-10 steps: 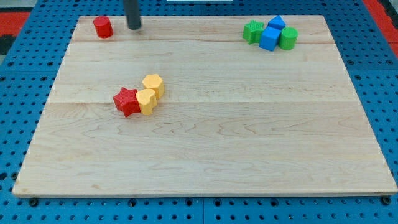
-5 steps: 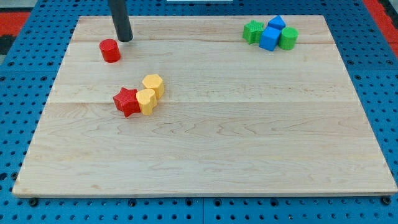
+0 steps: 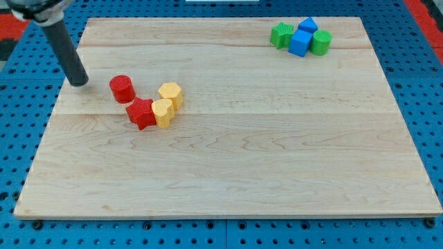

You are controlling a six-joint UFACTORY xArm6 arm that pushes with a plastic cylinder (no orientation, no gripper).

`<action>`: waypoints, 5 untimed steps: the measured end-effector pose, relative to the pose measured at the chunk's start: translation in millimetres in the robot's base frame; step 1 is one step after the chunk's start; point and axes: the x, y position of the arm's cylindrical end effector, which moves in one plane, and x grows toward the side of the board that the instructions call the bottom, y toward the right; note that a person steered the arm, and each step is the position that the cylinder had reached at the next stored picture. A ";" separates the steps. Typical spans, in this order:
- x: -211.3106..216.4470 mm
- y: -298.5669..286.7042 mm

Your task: Move the red circle closer to the group of blocks

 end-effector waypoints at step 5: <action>-10.2 86.0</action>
